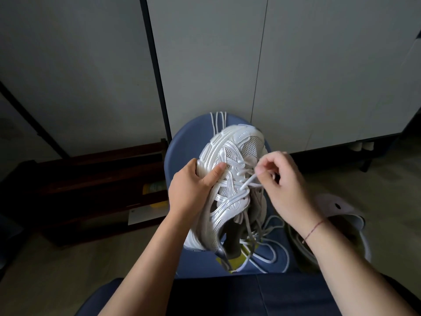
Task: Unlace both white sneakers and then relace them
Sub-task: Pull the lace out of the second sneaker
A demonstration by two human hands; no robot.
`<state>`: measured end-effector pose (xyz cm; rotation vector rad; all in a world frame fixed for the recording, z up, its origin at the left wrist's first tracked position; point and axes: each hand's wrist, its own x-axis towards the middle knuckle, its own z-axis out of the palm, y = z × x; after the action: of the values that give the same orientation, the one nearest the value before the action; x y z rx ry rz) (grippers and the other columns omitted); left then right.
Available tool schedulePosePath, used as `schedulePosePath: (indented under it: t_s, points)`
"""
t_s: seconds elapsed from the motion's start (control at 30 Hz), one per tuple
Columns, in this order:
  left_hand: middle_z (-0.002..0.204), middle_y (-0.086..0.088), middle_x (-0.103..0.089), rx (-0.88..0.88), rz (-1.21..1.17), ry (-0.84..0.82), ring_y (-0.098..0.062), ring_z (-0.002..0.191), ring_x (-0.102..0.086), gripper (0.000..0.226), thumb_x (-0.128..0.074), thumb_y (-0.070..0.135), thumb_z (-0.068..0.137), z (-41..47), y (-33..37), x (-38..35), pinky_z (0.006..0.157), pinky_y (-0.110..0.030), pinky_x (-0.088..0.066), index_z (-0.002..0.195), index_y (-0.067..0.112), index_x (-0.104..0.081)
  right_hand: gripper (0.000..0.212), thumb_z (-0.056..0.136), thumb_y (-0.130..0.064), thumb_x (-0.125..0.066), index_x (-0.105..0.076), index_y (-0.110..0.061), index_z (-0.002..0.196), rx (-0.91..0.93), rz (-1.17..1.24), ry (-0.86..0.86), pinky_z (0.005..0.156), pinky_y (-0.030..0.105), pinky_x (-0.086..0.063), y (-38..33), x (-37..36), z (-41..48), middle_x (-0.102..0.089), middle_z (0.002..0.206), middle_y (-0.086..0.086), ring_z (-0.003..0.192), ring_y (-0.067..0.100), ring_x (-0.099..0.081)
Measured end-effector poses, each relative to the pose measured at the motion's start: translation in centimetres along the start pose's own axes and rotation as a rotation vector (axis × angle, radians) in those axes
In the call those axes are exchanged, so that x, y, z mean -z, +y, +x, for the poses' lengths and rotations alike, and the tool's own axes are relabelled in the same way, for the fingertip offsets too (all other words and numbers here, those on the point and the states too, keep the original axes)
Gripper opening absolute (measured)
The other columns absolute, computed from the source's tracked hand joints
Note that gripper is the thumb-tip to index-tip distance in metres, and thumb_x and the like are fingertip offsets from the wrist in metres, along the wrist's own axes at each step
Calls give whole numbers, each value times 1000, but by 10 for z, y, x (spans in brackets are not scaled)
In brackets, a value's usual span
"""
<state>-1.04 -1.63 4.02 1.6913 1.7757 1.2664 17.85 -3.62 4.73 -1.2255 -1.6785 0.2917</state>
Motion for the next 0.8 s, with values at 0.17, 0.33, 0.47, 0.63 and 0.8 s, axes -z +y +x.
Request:
schedulePosePath:
  t_s: [0.17,0.33,0.47,0.63,0.8]
  points:
    - [65,0,-61,-15,16,11,-19,61,-56,65,-59,72,75,0,0,-1,56,-38,-43,75,7,-52,27,83,-49,-51,-53,-24,72,197,-202,-108,72,32,-40,-7,-13,-6,-48,82,-12,76,12,-54]
    - [56,10,-51,19,-67,31,-5,51,-46,52,-64,62,79,-1,0,1,52,-27,-34,63,18,-43,21,86,-35,-57,-51,-23,68,-50,273,8,62,14,-36,-10,-6,0,-49,67,-13,64,0,-45]
    - [62,8,-58,20,-91,32,-9,57,-53,50,-64,62,80,2,-1,1,55,-30,-41,67,17,-47,29,95,-18,-54,-48,-20,67,-429,690,366,59,16,-32,3,10,10,-44,57,-11,58,3,-37]
    - [62,6,-58,11,-19,18,-12,59,-55,53,-62,66,79,0,-2,-1,53,-31,-40,69,16,-48,15,86,-28,-62,-56,-21,74,-292,179,171,66,28,-41,11,13,6,-56,75,-3,70,13,-51]
    - [60,6,-56,6,26,15,-11,55,-51,56,-61,68,77,-1,-2,-2,51,-29,-35,69,14,-48,34,78,-48,-60,-54,-20,97,58,-148,-51,77,9,-34,-15,0,-6,-52,93,-7,86,3,-46]
